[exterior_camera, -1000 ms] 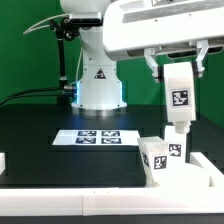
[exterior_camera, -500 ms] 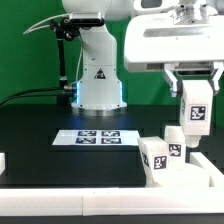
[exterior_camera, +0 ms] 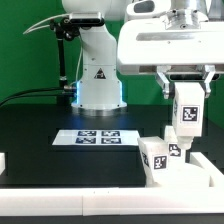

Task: Assemble stool

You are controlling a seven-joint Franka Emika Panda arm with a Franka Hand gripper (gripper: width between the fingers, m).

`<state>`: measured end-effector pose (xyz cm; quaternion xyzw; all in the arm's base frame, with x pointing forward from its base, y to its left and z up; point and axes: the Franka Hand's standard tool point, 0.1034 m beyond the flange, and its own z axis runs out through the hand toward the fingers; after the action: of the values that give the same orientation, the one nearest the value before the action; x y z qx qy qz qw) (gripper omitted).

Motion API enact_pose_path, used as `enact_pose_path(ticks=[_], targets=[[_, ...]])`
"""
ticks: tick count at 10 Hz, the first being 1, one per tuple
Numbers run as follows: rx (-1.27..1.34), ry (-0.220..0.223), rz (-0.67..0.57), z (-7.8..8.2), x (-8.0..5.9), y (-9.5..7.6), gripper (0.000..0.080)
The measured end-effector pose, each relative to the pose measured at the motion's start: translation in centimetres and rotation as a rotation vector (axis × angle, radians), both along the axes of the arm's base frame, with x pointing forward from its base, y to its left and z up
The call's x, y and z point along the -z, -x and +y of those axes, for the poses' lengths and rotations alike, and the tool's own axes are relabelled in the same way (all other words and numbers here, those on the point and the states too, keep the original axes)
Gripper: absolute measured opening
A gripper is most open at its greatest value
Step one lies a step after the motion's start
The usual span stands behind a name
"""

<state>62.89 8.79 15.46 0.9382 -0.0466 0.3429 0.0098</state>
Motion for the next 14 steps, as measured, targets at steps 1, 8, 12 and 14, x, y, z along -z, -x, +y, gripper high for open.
enact_pose_path(ticks=[1,8,12,14], targets=[[-0.008,0.014,-0.008,0.0,0.5,0.5,0.0337],[-0.01,0.01,0.029,1.9,4.0,1.5,0.0337],[0.0,0.012,0.029,2.1,4.9,0.6,0.0337],[0.0,0.014,0.021,2.2,5.0,0.1,0.0337]])
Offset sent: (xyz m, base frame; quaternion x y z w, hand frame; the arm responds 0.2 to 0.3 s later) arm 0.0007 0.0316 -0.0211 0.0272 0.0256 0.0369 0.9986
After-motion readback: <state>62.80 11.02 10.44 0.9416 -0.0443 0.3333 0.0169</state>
